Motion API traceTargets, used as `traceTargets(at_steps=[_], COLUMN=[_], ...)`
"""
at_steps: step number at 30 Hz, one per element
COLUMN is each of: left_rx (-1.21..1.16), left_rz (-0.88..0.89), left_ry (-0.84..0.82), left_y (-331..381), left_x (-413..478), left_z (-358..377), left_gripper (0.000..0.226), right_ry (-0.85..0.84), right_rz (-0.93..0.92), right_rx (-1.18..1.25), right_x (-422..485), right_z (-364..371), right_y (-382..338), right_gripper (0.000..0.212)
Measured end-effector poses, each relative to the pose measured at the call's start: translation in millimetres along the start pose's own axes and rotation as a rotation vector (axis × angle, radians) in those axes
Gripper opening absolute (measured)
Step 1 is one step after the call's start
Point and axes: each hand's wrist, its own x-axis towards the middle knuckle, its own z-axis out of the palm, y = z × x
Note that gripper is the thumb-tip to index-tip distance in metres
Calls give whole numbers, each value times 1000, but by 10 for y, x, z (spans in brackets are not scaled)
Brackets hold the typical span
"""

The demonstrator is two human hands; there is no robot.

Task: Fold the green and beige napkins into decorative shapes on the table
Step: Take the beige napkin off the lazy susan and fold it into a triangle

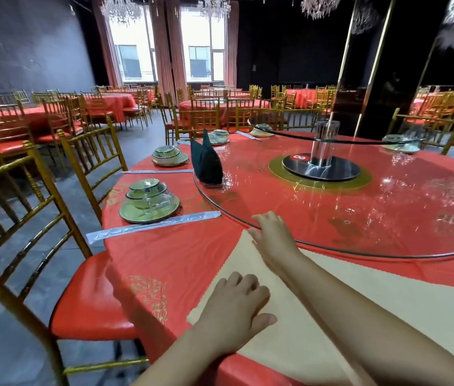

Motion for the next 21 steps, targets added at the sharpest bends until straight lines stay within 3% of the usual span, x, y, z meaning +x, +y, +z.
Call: traceTargets(at_steps=[4,6,7,10,13,15,17,19,21], left_rx=[46,41,45,40,48,22,-10,-47,-75], left_rz=[-6,-10,-10,-31,-46,-73,-91,-68,-37], left_ry=[23,25,26,-20,-47,-120,-191,-205,-247], left_y=[14,18,31,75,87,116,119,109,69], left_x=[-25,-20,-22,-28,-18,39,156,301,426], left_z=[14,5,0,-33,-75,-158,-216,-180,-93], left_gripper=[35,32,30,24,25,38,61,66,68], right_ry=[-156,-231,-265,-342,-366,-312,-258,-304,-312], right_rz=[-166,-210,-208,-199,-220,-212,-203,-136,-144], right_rx=[-111,-213,-247,-267,-315,-336,-391,-437,-434], right_x=[-863,-1234,-1367,-1542,-1576,-1588,-1592,-1589,-1606], right_z=[-239,-282,-291,-240,-162,-114,-124,-109,-24], right_y=[-11,104,150,239,300,319,325,334,401], right_gripper=[33,41,51,108,129,126,106,77,70])
